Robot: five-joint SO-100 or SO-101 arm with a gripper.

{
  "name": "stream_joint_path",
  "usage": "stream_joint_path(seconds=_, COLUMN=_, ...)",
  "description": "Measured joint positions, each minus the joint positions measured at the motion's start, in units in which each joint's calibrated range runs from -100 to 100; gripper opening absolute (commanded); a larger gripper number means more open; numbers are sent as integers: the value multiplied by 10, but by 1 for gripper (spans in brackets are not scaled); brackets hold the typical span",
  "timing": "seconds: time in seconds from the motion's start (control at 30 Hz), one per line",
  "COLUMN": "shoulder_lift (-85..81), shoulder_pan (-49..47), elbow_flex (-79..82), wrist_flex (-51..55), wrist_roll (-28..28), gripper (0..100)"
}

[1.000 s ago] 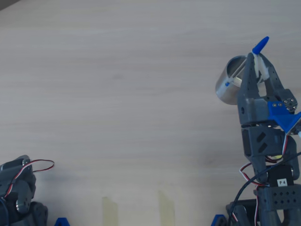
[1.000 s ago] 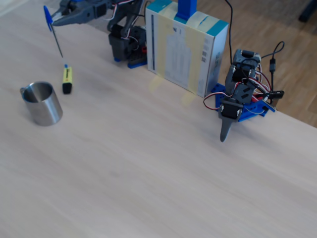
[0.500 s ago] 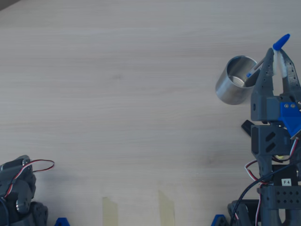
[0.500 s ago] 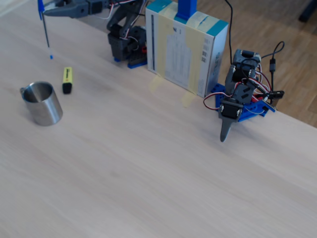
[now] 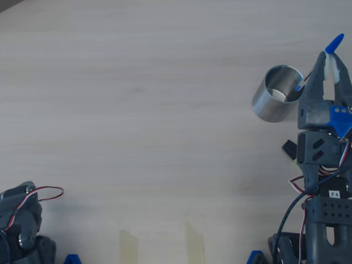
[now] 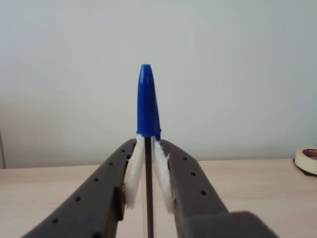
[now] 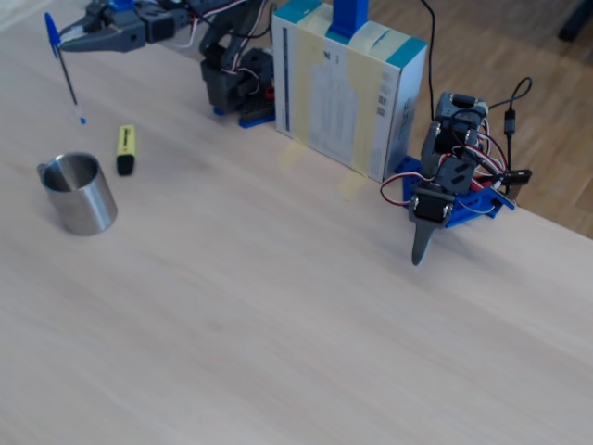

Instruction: Grab the blue pen and put it in the silver cup.

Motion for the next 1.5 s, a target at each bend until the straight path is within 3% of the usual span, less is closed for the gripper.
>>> stream_joint_path(seconds=0.8, shoulder_lift=208, shoulder_pan=-2, elbow_flex=-190, wrist_flex=-13, wrist_roll=0, gripper=2)
stream_joint_path(seconds=1.17, shoulder_lift=288, shoulder_pan=-10, elbow_flex=-197, wrist_flex=-137, wrist_roll=0, gripper=2)
stream_joint_path(seconds=1.5, shoulder_lift=347, shoulder_pan=-31, elbow_flex=-206, wrist_flex=-148, wrist_roll=2, gripper=2)
